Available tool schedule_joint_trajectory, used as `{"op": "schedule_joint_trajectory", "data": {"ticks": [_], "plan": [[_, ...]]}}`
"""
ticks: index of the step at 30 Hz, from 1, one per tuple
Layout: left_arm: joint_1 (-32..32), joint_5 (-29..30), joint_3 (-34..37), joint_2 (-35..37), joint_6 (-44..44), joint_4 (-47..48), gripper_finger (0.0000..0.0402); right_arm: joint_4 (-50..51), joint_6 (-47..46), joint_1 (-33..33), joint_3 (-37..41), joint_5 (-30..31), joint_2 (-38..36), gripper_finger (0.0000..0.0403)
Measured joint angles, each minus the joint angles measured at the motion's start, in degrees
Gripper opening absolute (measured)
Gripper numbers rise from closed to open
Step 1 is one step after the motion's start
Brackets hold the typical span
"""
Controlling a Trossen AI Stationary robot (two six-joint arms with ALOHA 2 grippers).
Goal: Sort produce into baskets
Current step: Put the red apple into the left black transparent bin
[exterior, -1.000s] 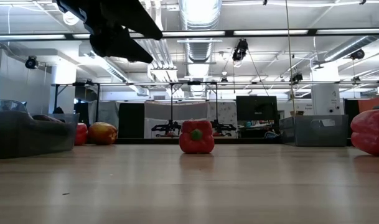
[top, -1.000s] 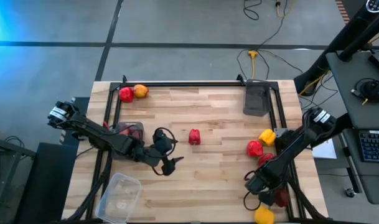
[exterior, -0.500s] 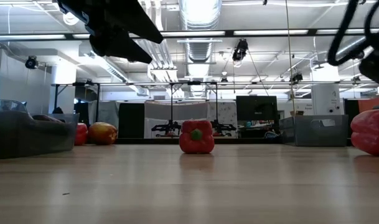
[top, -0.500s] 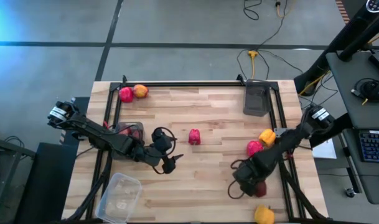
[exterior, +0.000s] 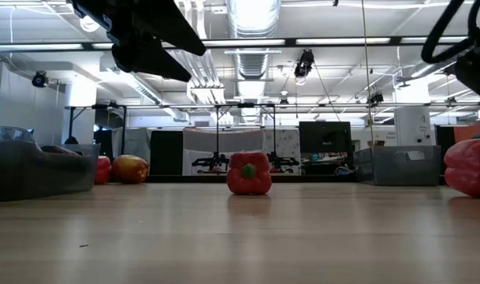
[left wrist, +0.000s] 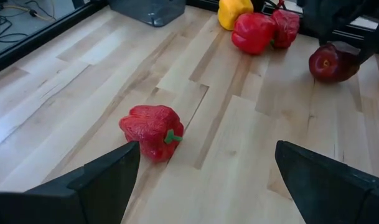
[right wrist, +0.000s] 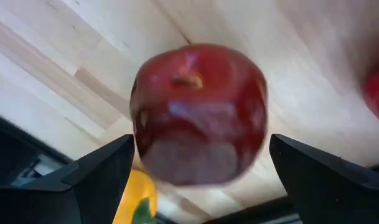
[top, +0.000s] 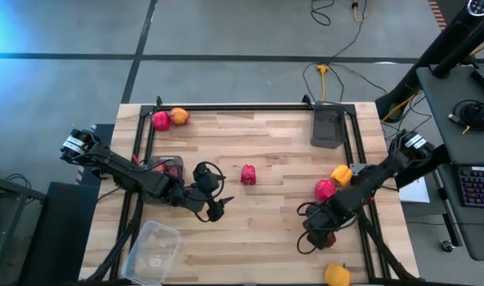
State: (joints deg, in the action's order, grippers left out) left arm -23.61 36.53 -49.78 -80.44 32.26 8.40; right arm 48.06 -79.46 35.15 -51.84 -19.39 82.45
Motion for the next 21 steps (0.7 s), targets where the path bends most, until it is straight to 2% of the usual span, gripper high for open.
{"op": "schedule_joint_trajectory", "data": {"ticks": [9, 14, 17, 21], "plan": [[-1.0, 0.0, 0.0, 1.0, 0.8, 1.8, 0.0357, -8.1, 9.0, 0.1, 2.7, 0.2, 6.8, 0.036], [-2.8, 0.0, 0.0, 3.9, 3.6, 7.8, 0.0357, -8.1, 12.7, -1.0, 0.5, 2.2, 8.4, 0.0321], [-4.0, 0.1, 0.0, 6.1, 4.6, 11.5, 0.0357, -8.0, 17.0, -3.1, -3.1, 5.9, 8.5, 0.0321], [-5.4, 0.3, 0.0, 9.4, 4.9, 15.1, 0.0357, -8.4, 28.0, -6.4, -8.9, 16.0, 8.5, 0.0321]]}}
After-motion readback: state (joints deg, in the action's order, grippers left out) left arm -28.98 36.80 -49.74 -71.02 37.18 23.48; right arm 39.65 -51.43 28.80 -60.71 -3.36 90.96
